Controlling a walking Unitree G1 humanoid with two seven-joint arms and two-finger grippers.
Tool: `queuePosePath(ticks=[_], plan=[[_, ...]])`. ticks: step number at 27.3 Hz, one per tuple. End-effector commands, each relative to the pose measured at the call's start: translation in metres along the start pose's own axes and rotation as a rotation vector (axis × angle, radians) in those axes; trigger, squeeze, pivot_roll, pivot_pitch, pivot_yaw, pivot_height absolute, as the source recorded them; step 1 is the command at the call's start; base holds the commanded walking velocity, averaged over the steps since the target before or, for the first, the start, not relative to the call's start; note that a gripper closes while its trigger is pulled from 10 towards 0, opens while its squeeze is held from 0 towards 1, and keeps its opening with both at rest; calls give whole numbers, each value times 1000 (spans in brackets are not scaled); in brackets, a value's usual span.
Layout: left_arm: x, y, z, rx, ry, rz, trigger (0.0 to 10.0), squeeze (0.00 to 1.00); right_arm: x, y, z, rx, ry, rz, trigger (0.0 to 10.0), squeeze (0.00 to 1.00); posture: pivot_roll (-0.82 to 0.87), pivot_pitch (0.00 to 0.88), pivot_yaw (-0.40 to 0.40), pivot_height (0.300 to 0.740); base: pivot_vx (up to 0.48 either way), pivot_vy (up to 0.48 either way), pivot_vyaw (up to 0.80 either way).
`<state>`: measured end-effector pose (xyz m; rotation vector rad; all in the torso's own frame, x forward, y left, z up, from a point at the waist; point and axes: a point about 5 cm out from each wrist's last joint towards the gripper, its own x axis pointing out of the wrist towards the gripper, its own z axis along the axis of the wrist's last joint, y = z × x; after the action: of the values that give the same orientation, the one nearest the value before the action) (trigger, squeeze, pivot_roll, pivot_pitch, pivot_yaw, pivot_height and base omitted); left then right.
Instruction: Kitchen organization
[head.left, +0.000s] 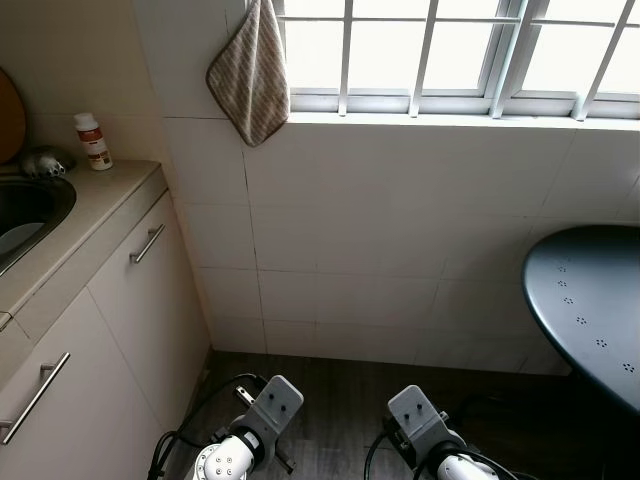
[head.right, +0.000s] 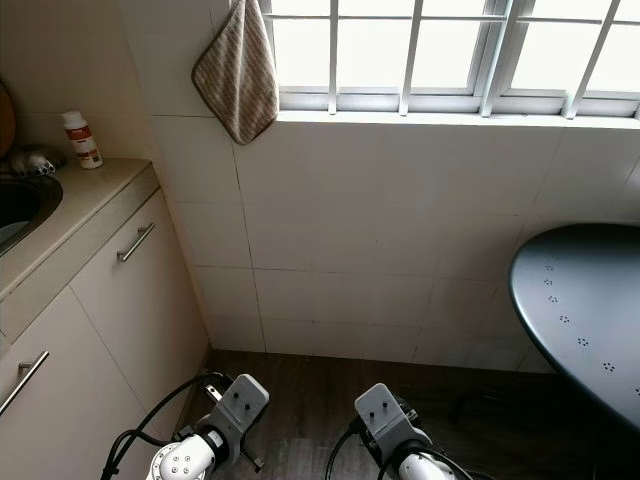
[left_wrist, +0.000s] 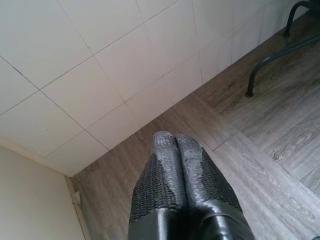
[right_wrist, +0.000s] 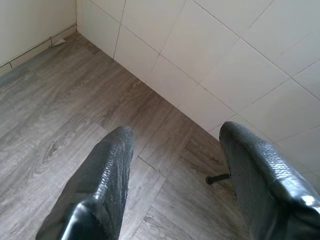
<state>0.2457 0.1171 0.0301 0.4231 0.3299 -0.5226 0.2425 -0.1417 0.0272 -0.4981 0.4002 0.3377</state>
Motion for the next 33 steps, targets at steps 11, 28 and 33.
queuePosePath(ticks=[11, 28, 33], plan=[[0, 1, -1, -14, -10, -1, 10000, 0, 3, 1, 0, 31, 1, -16, 10000, 0, 8, 0, 4, 740, 0, 0, 0], [0, 4, 0, -26, -13, -10, 10000, 0, 5, 0, 3, 52, -3, -23, 10000, 0, 10, 0, 14, 740, 0, 0, 0], [1, 4, 1, -28, -15, -11, 10000, 0, 5, -1, 3, 54, -3, -23, 10000, 0, 8, 0, 13, 740, 0, 0, 0]])
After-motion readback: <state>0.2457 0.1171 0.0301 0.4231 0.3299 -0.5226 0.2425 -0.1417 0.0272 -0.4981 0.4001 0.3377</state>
